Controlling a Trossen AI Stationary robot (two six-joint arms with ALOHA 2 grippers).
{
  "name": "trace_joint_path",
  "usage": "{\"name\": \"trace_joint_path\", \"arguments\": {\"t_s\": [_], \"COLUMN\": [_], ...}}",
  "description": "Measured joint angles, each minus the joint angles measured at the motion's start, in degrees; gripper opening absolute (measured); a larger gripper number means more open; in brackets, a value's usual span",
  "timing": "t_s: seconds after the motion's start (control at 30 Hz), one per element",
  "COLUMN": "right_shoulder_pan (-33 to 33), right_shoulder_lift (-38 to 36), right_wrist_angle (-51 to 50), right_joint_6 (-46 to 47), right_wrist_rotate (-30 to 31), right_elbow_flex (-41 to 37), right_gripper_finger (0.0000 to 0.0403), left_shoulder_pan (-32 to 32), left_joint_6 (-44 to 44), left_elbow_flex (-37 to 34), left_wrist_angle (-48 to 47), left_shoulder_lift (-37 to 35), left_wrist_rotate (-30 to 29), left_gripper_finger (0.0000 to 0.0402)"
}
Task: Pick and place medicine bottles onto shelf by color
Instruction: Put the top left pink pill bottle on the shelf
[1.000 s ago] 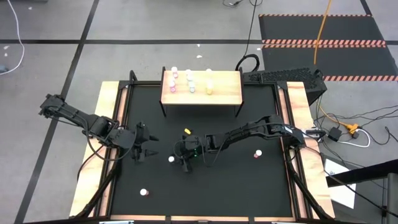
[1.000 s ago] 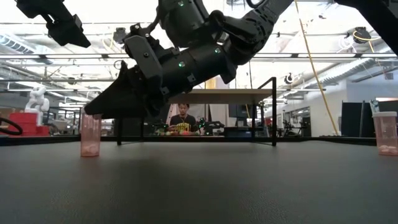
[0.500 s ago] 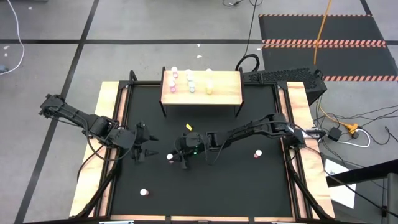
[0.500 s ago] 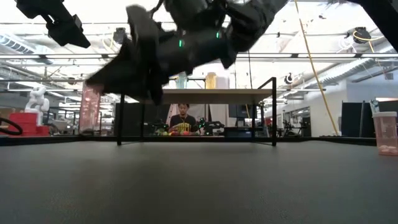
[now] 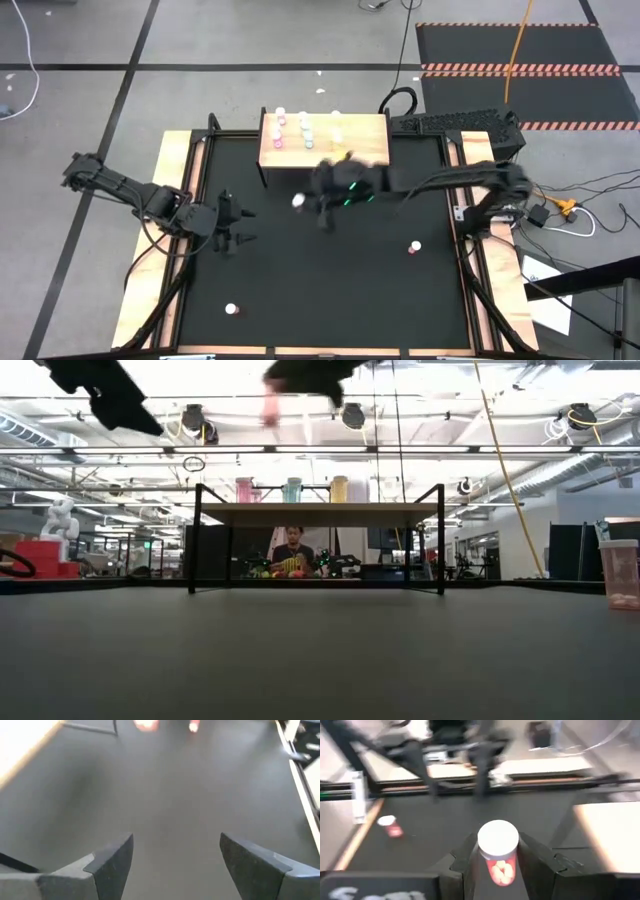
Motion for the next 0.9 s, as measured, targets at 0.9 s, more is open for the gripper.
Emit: {"name": "trace_joint_path", "arguments": {"t_s": [0.9], "right_shoulder_pan": [-42.87], "right_shoulder_lift": [-11.44], "right_wrist_angle": [-3.22], "right_joint_6": [-7.93], "right_wrist_rotate": [-11.66], "right_elbow_flex": [-11.78], "right_gripper_finger": [0.0118], "left_shoulder_pan": [11.0], "left_joint_6": [-4.57], "left_elbow_flex": [-0.04], "left_wrist_angle": [10.39], "left_shoulder_lift": [7.54], "left_wrist_rotate": [-5.25], "left_gripper_finger": [0.0298]}}
